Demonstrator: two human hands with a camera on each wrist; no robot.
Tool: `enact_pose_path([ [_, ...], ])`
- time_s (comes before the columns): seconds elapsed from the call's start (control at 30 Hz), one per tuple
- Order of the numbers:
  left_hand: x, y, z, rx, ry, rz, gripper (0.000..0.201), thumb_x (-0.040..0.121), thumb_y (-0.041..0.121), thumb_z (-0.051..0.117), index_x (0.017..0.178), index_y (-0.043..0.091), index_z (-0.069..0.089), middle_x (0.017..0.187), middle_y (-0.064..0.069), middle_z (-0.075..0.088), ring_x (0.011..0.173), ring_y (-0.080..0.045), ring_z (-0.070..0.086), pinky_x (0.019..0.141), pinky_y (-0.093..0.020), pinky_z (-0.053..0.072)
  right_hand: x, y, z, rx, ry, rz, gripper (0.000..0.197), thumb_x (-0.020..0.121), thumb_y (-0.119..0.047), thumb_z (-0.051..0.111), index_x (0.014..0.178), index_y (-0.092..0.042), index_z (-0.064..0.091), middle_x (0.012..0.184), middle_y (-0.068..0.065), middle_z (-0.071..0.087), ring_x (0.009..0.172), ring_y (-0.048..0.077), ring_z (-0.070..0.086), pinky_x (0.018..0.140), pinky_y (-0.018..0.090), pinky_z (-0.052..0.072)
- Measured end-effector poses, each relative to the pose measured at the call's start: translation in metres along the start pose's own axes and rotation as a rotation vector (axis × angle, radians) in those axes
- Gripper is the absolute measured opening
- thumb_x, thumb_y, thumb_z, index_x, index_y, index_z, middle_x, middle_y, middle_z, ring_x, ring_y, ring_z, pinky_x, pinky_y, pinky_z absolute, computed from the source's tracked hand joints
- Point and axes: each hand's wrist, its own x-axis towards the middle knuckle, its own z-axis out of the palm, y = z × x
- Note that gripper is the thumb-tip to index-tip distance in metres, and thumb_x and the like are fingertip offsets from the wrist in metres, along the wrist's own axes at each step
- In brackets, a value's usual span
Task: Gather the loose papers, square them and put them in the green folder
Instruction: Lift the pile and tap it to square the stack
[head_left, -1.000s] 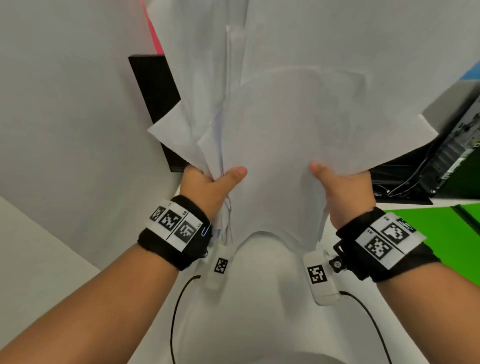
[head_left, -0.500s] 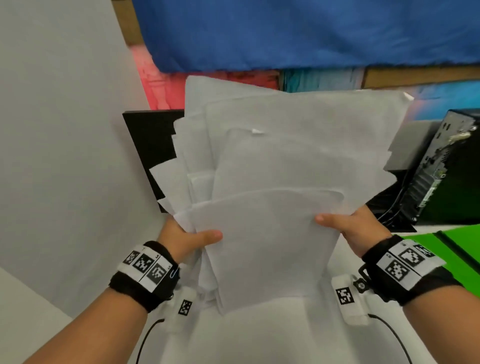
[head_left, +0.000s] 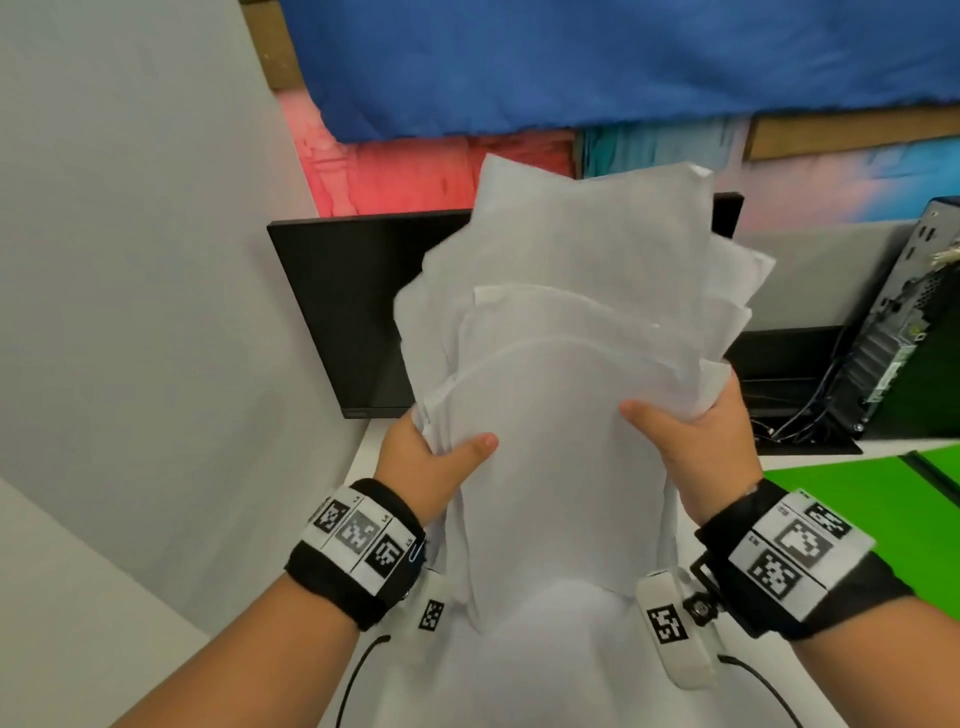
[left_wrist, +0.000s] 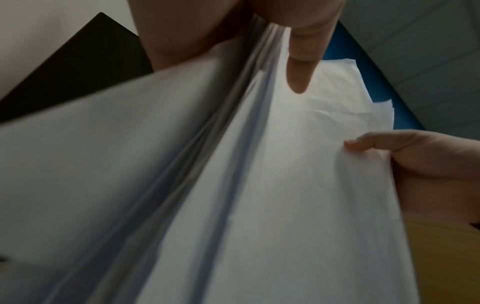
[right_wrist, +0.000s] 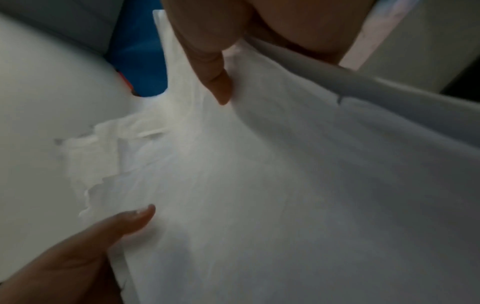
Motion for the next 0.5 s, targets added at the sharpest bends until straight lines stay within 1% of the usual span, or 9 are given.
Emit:
enact_pose_path([
  [0.07,0.001,-0.002,-0.003,0.019,0.021,-0.026,0.038,0.076,0.010,0.071,0.111,0.017,0.060,0.100,0.003,0.067,0.096,-0.016,0.065,0.080,-0.026,0.055,0.000,0.005,-0.007,-0.017,0.026,0.034,0.041,0.072,-0.004,0.072,0.108,-0.018,0.059,0.104,0.005,0.067,0.095,0.018,0.065,0.087,0.044,0.054],
  [0.13,0.003,-0.002,-0.008,-0.027,0.015,-0.033,0.033,0.072,0.004,0.074,0.099,0.020,0.063,0.094,0.003,0.070,0.092,-0.017,0.068,0.078,-0.028,0.057,0.003,0.004,-0.017,0.027,-0.021,0.025,0.039,0.069,-0.008,0.076,0.101,-0.024,0.062,0.096,-0.004,0.070,0.090,0.013,0.068,0.078,0.033,0.054],
  [0.2,0.004,0.000,-0.014,-0.095,-0.034,-0.010,0.039,0.060,0.003,0.081,0.092,0.020,0.067,0.087,0.002,0.075,0.088,-0.018,0.071,0.078,-0.033,0.059,0.010,0.004,-0.027,0.098,-0.129,0.034,0.065,0.056,-0.022,0.085,0.114,-0.016,0.059,0.101,-0.002,0.071,0.094,0.014,0.069,0.072,0.024,0.054],
  [0.27,0.006,-0.001,-0.017,-0.125,-0.079,0.012,0.050,0.050,0.008,0.085,0.096,0.015,0.067,0.088,0.001,0.076,0.089,-0.019,0.072,0.074,-0.032,0.059,0.015,0.005,-0.031,0.120,-0.181,0.089,0.097,0.042,-0.033,0.088,0.128,-0.009,0.050,0.108,0.003,0.068,0.096,0.014,0.068,0.070,0.023,0.055],
  [0.3,0.007,-0.001,-0.017,-0.134,-0.098,0.020,0.053,0.049,0.012,0.083,0.099,0.013,0.067,0.091,-0.001,0.076,0.091,-0.020,0.071,0.073,-0.030,0.058,0.017,0.003,-0.032,0.118,-0.198,0.107,0.102,0.039,-0.034,0.088,0.129,-0.009,0.049,0.108,0.003,0.069,0.096,0.014,0.068,0.069,0.024,0.055],
  [0.33,0.007,-0.001,-0.015,-0.139,-0.103,0.028,0.055,0.048,0.016,0.081,0.101,0.013,0.066,0.092,-0.003,0.075,0.092,-0.021,0.071,0.073,-0.029,0.058,0.018,0.002,-0.032,0.113,-0.227,0.117,0.098,0.039,-0.033,0.088,0.127,-0.010,0.051,0.105,0.001,0.070,0.095,0.014,0.069,0.068,0.024,0.055],
  [0.43,0.009,0.004,-0.009,-0.155,-0.069,0.033,0.049,0.050,0.017,0.081,0.096,0.016,0.065,0.093,-0.002,0.072,0.089,-0.019,0.070,0.073,-0.029,0.058,0.020,-0.003,-0.031,0.100,-0.268,0.098,0.063,0.052,-0.018,0.082,0.111,-0.018,0.060,0.095,-0.005,0.075,0.089,0.012,0.070,0.066,0.024,0.056],
  [0.47,0.010,0.006,-0.008,-0.168,-0.035,0.028,0.041,0.055,0.010,0.081,0.092,0.019,0.065,0.091,-0.001,0.070,0.086,-0.019,0.069,0.072,-0.029,0.058,0.020,-0.005,-0.031,0.110,-0.256,0.081,0.062,0.052,-0.019,0.083,0.110,-0.018,0.060,0.095,-0.005,0.074,0.089,0.013,0.070,0.067,0.024,0.056],
  [0.5,0.011,0.008,-0.007,-0.184,-0.002,0.020,0.036,0.062,0.003,0.079,0.089,0.021,0.063,0.089,0.000,0.069,0.084,-0.018,0.068,0.070,-0.027,0.058,0.022,-0.008,-0.030,0.117,-0.238,0.066,0.070,0.049,-0.024,0.086,0.113,-0.015,0.059,0.098,-0.003,0.074,0.092,0.015,0.070,0.068,0.025,0.056],
])
